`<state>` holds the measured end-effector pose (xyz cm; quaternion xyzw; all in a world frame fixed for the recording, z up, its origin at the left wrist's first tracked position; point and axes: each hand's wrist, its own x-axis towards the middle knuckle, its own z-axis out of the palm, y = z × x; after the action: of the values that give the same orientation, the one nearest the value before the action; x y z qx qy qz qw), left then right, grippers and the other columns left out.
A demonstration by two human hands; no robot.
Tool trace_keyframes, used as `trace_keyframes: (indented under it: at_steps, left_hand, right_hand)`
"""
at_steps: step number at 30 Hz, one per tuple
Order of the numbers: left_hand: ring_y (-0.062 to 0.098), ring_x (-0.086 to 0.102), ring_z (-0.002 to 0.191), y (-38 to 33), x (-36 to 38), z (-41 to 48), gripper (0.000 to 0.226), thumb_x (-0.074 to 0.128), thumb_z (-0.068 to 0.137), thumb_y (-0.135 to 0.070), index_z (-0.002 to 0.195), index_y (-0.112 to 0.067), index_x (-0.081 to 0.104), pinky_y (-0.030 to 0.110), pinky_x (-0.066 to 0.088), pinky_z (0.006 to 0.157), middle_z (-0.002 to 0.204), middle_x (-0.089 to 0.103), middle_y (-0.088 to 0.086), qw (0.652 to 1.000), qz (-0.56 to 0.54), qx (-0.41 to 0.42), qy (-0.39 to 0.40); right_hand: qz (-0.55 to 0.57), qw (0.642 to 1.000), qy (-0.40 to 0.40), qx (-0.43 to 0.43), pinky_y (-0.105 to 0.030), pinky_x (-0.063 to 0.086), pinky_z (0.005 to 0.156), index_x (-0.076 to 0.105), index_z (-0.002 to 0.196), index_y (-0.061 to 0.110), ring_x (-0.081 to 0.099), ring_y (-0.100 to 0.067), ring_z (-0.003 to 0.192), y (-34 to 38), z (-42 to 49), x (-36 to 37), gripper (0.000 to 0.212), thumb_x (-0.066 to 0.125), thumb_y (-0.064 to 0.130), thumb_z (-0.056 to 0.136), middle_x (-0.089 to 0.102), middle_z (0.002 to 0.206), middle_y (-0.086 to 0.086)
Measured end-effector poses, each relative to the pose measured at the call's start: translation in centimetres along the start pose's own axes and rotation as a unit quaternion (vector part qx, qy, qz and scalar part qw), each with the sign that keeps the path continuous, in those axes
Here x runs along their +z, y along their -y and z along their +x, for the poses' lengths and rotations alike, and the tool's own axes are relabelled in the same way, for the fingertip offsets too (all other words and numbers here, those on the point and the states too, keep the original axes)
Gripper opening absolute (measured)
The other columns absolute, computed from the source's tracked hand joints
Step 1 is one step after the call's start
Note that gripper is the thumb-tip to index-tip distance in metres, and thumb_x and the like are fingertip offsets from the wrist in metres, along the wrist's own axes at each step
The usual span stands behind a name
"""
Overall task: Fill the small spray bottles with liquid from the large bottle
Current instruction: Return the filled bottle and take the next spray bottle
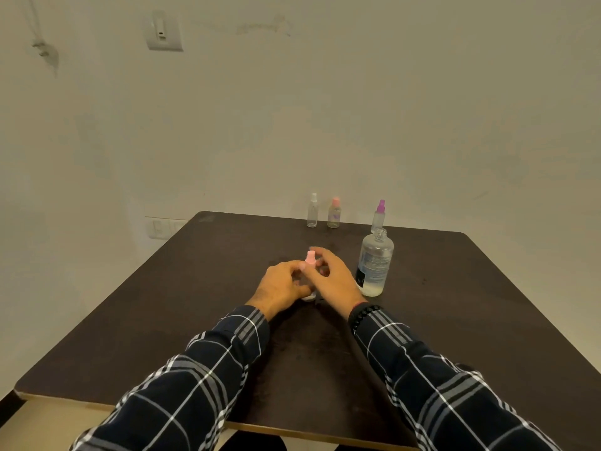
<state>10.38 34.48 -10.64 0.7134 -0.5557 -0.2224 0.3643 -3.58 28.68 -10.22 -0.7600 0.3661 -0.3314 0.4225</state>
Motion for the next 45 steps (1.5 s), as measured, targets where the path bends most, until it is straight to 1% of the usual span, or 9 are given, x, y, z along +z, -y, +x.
trace_keyframes:
  at_steps: [2, 6, 12, 19, 23, 26, 37, 42, 45]
  left_hand:
    - [0.005, 0.062, 0.097, -0.1, 0.0, 0.0, 0.04, 0.076, 0.086, -0.028, 0.124, -0.03, 0.063, 0.031, 0.053, 0.092, 0.106, 0.065, -0.013, 1.0, 0.002, 0.002, 0.008]
    - [0.001, 0.059, 0.092, -0.3, -0.1, 0.0, 0.04, 0.074, 0.088, -0.028, 0.125, -0.028, 0.061, 0.026, 0.051, 0.088, 0.103, 0.062, -0.014, 1.0, 0.013, 0.004, 0.008]
    - [0.004, 0.061, 0.097, -0.3, 0.0, 0.0, 0.046, 0.073, 0.088, -0.027, 0.131, -0.027, 0.059, 0.032, 0.052, 0.094, 0.107, 0.063, -0.012, 1.0, 0.023, 0.004, 0.008]
    - [0.008, 0.063, 0.094, 0.1, 0.0, 0.0, 0.04, 0.075, 0.086, -0.028, 0.124, -0.031, 0.063, 0.036, 0.054, 0.092, 0.103, 0.065, -0.009, 1.0, 0.019, 0.0, 0.008]
    - [0.008, 0.063, 0.092, 0.0, 0.0, 0.2, 0.037, 0.075, 0.085, -0.027, 0.121, -0.027, 0.063, 0.031, 0.053, 0.088, 0.099, 0.065, -0.01, 1.0, 0.014, -0.01, 0.005]
    - [0.003, 0.062, 0.092, 0.2, -0.1, 0.2, 0.041, 0.074, 0.086, -0.028, 0.125, -0.029, 0.062, 0.032, 0.054, 0.091, 0.102, 0.065, -0.013, 1.0, 0.017, 0.006, 0.007]
    - [0.003, 0.06, 0.091, -0.1, 0.0, 0.1, 0.041, 0.073, 0.088, -0.028, 0.127, -0.028, 0.06, 0.029, 0.052, 0.088, 0.102, 0.063, -0.012, 1.0, 0.029, 0.009, 0.005]
    - [0.003, 0.06, 0.089, -0.2, 0.0, 0.0, 0.04, 0.073, 0.088, -0.026, 0.126, -0.027, 0.062, 0.029, 0.053, 0.089, 0.1, 0.063, -0.012, 1.0, 0.02, 0.011, 0.004]
    - [0.002, 0.061, 0.096, 0.0, 0.1, 0.1, 0.05, 0.077, 0.085, -0.029, 0.131, -0.025, 0.06, 0.026, 0.049, 0.092, 0.112, 0.067, -0.009, 1.0, 0.012, 0.014, 0.003]
  right_hand:
    - [-0.017, 1.0, -0.019, -0.013, -0.025, 0.048, 0.094, 0.065, 0.126, 0.029, 0.059, -0.006, 0.109, -0.3, -0.2, -0.1, 0.04, 0.057, 0.054, 0.096, 0.064, 0.117, 0.009]
    - [-0.045, 0.993, -0.109, -0.021, -0.021, 0.044, 0.076, 0.066, 0.087, 0.024, 0.057, -0.008, 0.088, -0.8, -0.5, -0.4, 0.025, 0.067, 0.049, 0.09, 0.06, 0.094, 0.005]
    - [-0.022, 0.999, -0.029, -0.012, -0.022, 0.045, 0.096, 0.06, 0.131, 0.028, 0.056, -0.005, 0.111, -0.2, 0.2, -0.2, 0.034, 0.061, 0.037, 0.098, 0.059, 0.125, 0.008]
    - [-0.017, 0.996, -0.081, 0.043, -0.024, 0.048, 0.074, 0.062, 0.096, 0.019, 0.06, -0.009, 0.085, 0.6, 1.0, 0.5, 0.024, 0.076, 0.037, 0.086, 0.064, 0.092, 0.004]
    - [-0.005, 0.998, -0.056, 0.041, -0.026, 0.048, 0.086, 0.058, 0.116, 0.025, 0.057, -0.007, 0.099, 0.4, 0.6, 0.7, 0.043, 0.071, 0.052, 0.086, 0.06, 0.105, 0.007]
    - [0.012, 1.0, -0.018, -0.003, -0.019, 0.042, 0.094, 0.059, 0.132, 0.023, 0.055, -0.005, 0.11, 0.3, 0.0, 0.4, 0.037, 0.058, 0.041, 0.099, 0.059, 0.112, 0.013]
    - [-0.072, 0.994, -0.087, -0.013, -0.023, 0.044, 0.092, 0.068, 0.115, 0.02, 0.057, -0.008, 0.104, 0.4, 0.3, 0.2, 0.024, 0.068, 0.032, 0.094, 0.063, 0.112, 0.004]
    - [-0.094, 0.989, -0.113, -0.021, -0.026, 0.047, 0.095, 0.066, 0.121, 0.024, 0.056, -0.006, 0.105, 0.0, -0.9, 0.5, 0.034, 0.067, 0.043, 0.092, 0.06, 0.114, 0.008]
    - [-0.092, 0.976, -0.199, -0.01, -0.03, 0.052, 0.085, 0.063, 0.106, 0.03, 0.057, -0.006, 0.095, -0.9, -2.4, -0.6, 0.028, 0.065, 0.052, 0.089, 0.059, 0.101, 0.011]
